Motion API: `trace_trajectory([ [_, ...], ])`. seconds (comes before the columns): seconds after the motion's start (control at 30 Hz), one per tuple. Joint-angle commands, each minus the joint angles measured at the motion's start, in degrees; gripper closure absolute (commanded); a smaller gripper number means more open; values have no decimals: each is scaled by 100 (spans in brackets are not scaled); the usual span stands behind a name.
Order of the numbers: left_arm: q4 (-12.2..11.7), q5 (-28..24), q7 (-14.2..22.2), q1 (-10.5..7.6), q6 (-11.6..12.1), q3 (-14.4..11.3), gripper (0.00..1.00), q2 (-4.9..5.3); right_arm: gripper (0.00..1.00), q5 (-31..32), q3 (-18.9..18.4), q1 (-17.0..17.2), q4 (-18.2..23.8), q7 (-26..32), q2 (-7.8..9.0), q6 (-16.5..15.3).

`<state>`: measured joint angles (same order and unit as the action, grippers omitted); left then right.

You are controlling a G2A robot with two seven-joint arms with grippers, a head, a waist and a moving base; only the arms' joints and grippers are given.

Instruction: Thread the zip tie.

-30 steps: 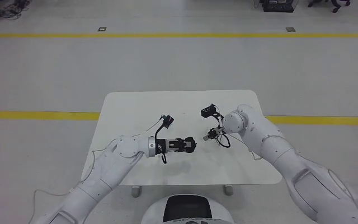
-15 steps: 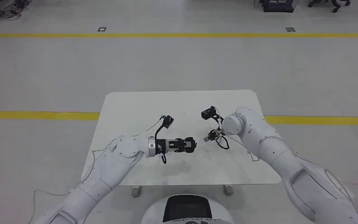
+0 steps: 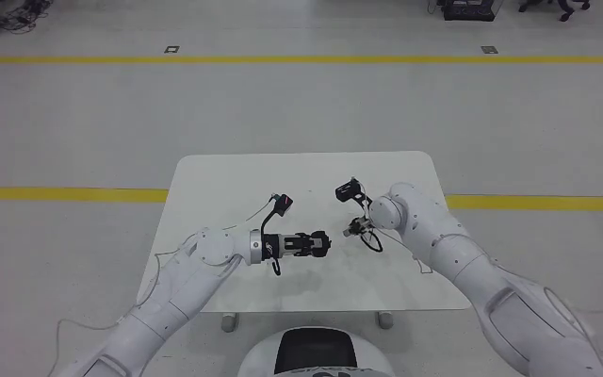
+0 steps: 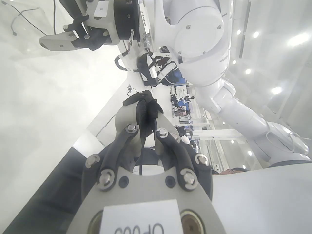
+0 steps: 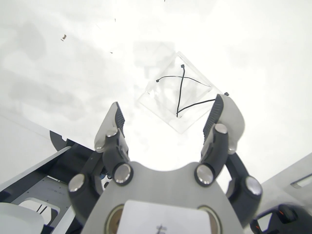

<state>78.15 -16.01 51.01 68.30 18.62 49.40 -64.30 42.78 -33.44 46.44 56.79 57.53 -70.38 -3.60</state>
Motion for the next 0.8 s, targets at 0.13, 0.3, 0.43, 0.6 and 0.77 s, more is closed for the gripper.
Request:
trace_trajectory([
  [0.13, 0, 0, 0, 0, 0, 0, 100, 0, 58, 32, 31, -32, -233, -30, -88, -8],
  [0.3, 0, 0, 0, 0, 0, 0, 100, 0, 58, 35, 56, -52, -421, -77, -167, -16],
  [0.43, 0, 0, 0, 0, 0, 0, 100, 0, 60, 54, 98, -68, -603, -103, -240, -17],
  [0.6, 0, 0, 0, 0, 0, 0, 100, 0, 60, 45, 153, -109, -846, -126, -348, -61],
  [0.77, 0, 0, 0, 0, 0, 0, 100, 0, 63, 25, 187, -153, -985, -22, -429, -162],
])
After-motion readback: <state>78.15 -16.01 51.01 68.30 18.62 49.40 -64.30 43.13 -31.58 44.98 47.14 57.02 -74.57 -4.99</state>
